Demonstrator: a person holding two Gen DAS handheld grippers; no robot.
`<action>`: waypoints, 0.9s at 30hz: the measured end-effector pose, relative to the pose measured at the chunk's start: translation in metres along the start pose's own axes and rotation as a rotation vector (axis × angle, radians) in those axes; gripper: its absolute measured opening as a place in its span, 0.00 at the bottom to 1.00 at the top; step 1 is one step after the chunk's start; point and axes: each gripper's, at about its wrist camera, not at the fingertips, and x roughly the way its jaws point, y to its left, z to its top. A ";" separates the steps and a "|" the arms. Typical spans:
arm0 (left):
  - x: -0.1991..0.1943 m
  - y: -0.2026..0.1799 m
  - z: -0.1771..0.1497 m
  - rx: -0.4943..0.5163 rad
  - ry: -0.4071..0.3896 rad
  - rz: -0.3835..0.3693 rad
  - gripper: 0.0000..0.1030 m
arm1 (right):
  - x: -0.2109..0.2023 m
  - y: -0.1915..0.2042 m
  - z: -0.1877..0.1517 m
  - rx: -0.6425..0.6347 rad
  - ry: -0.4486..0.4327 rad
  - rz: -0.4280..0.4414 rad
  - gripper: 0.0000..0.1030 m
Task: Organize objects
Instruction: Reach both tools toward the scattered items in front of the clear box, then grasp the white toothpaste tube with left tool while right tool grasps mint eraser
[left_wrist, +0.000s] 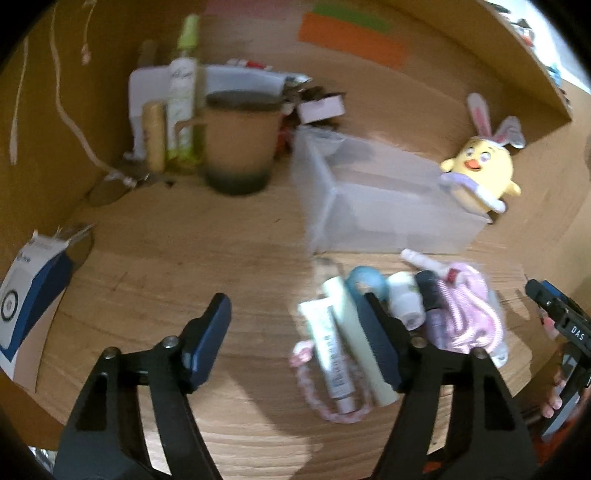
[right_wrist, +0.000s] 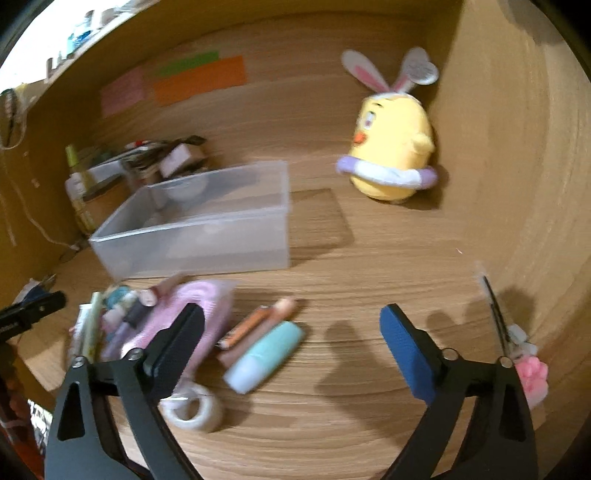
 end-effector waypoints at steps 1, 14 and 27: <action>0.002 0.002 -0.002 -0.006 0.013 -0.001 0.61 | 0.003 -0.004 0.000 0.009 0.013 -0.002 0.80; 0.017 -0.023 -0.030 0.065 0.096 0.009 0.46 | 0.038 0.002 -0.021 0.007 0.168 0.049 0.59; 0.022 -0.018 -0.024 0.083 0.099 0.027 0.37 | 0.044 0.004 -0.028 -0.042 0.185 0.001 0.40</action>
